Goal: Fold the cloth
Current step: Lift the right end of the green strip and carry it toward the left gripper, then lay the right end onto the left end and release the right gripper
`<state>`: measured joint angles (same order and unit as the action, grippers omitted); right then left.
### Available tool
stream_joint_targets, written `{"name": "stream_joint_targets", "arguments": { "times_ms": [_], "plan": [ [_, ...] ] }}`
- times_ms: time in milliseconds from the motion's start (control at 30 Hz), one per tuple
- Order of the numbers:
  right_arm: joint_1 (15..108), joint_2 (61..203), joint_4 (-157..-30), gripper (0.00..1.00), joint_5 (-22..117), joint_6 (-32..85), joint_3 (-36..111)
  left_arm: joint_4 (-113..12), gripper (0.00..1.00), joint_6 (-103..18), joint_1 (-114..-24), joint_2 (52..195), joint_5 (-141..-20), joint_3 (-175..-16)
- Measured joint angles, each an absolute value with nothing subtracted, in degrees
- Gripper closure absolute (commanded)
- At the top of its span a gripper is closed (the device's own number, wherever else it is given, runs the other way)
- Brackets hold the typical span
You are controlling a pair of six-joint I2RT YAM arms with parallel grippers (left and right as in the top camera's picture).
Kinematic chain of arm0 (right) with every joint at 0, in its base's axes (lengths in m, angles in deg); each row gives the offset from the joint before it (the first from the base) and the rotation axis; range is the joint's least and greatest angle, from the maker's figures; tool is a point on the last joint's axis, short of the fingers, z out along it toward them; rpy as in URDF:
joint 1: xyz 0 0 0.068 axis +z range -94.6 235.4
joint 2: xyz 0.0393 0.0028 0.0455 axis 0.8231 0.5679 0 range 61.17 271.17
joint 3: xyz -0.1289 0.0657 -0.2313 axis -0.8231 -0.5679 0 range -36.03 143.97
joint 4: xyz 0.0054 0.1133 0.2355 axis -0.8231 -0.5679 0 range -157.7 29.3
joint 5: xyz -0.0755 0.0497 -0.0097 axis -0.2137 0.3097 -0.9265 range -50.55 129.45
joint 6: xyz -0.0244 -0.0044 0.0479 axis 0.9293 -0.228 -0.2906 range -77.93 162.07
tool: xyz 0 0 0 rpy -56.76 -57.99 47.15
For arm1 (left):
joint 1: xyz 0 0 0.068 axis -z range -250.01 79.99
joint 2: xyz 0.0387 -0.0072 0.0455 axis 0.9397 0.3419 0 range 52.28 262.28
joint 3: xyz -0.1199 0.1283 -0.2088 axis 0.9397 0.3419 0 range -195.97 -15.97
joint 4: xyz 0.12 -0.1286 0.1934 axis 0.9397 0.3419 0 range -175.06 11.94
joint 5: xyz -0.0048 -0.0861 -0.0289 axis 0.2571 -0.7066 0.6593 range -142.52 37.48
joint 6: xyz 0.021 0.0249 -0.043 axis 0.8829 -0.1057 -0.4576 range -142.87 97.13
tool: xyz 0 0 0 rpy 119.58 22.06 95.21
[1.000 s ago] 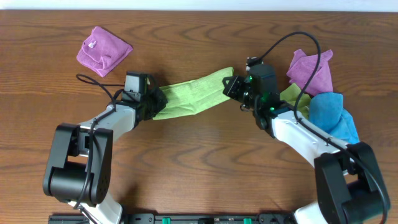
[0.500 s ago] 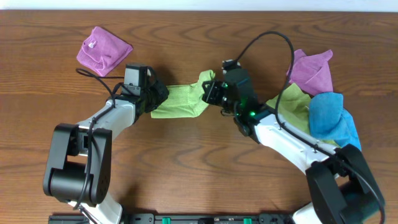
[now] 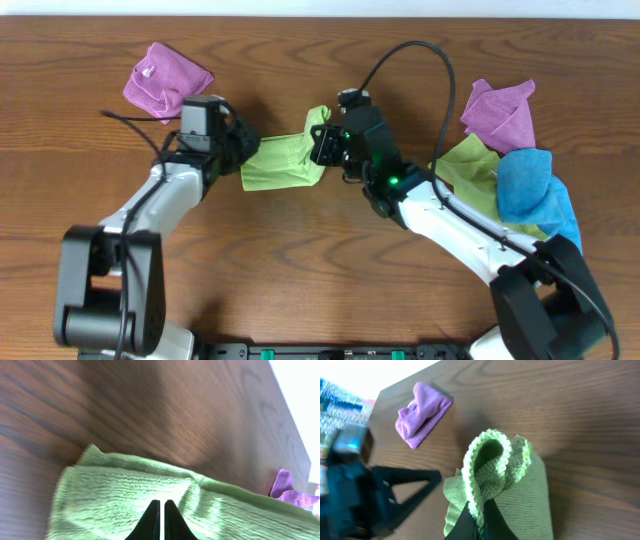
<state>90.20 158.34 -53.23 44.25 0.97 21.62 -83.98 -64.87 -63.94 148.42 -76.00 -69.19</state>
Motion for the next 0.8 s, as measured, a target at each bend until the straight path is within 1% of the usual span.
{"name": "stream_joint_targets", "arguments": {
  "times_ms": [100, 367, 567, 633, 667, 700, 767, 800],
  "plan": [
    [91.6, 160.37, -53.93, 0.98, 44.05, 2.06, 23.37, -81.36, 0.94, -63.49, -65.19, 146.45, -75.13, -69.27],
    [95.62, 170.6, -59.99, 0.99, 43.81, 4.97, 34.56, -76.61, 0.94, -61.39, -69.21, 143.04, -73.73, -69.27],
    [97.68, 174.95, -60.75, 0.98, 43.7, 5.98, 37.38, -75.85, 0.92, -61.37, -72.23, 141.57, -73.49, -69.27],
    [98.38, 175.98, -61.01, 0.96, 43.7, 6.22, 37.38, -75.8, 0.92, -61.37, -72.8, 141.03, -73.49, -69.27],
    [98.68, 176.15, -61.08, 0.94, 43.7, 6.37, 37.38, -75.78, 0.92, -61.37, -73.01, 140.74, -73.49, -69.27],
    [99.14, 176.22, -61.08, 0.83, 43.68, 6.52, 37.38, -75.78, 0.92, -61.37, -73.28, 140.42, -73.49, -69.27],
    [99.73, 176.22, -60.73, 0.73, 43.7, 6.92, 37.4, -75.76, 0.92, -61.37, -73.54, 140.2, -73.49, -69.27],
    [100.08, 176.22, -60.62, 0.65, 43.7, 6.83, 37.4, -75.74, 0.91, -61.37, -73.6, 140.18, -73.49, -69.27]
  ]
}}
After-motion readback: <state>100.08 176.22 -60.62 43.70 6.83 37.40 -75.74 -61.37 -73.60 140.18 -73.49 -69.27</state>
